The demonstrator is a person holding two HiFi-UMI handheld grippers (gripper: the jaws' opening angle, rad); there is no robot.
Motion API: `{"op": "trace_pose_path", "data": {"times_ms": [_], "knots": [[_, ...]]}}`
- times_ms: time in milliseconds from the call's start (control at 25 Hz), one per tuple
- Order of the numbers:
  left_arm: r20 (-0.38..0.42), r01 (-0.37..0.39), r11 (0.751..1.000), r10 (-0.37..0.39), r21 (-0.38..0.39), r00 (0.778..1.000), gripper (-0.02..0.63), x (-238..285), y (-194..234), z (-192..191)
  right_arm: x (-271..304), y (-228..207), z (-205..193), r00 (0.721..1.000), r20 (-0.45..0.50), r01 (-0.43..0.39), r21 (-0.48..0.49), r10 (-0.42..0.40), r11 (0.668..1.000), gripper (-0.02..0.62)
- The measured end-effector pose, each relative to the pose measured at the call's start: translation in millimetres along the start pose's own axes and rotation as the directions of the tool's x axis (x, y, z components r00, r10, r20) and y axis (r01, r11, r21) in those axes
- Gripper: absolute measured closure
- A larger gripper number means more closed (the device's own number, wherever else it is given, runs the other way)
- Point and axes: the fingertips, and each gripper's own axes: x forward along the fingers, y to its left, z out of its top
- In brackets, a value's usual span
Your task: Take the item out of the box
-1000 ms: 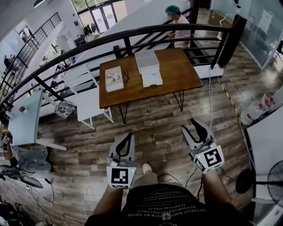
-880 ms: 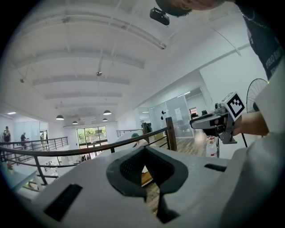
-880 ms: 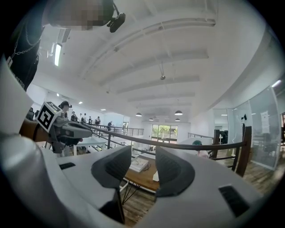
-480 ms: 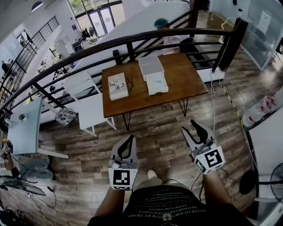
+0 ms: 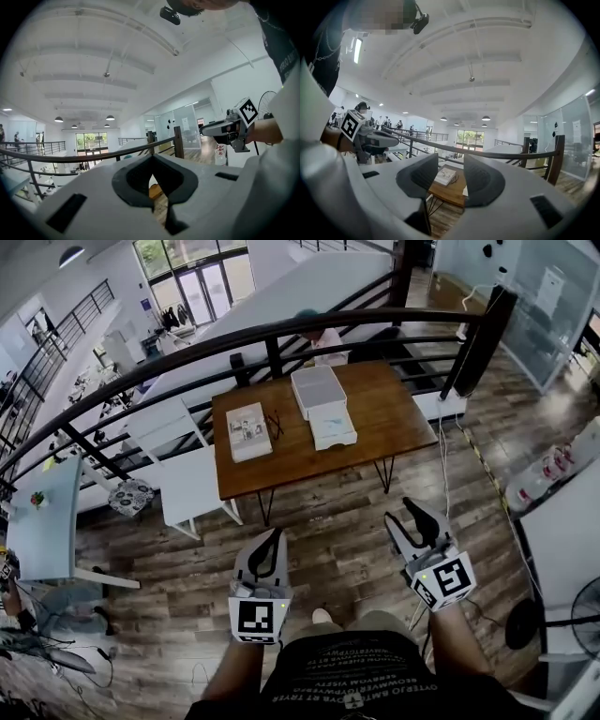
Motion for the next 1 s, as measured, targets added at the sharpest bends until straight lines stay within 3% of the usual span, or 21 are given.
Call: {"op": "trace_pose_path", "data": {"times_ms": [240,880,1000], "knots": [[0.023,0.014,1.000,-0.014,-0.006,1.000,0.600,-6,3,3,-4,1,4,1.000,0.007,0.029,0.009,-0.029,1.000,0.429],[0.013,0.018,1.000,-0.018,-0.013,1.000,0.600,8,8,-11,13,-2,-5,1.000,-0.005,0.006,0.015,-0.006,1.000,0.430],[-0.024,0.013,1.000,-0.013,-0.025,1.000,0.600,11,8,-19,20,-3,-7,1.000,-0.008,-0.010,0.022,0.010,1.000,0.430]]}}
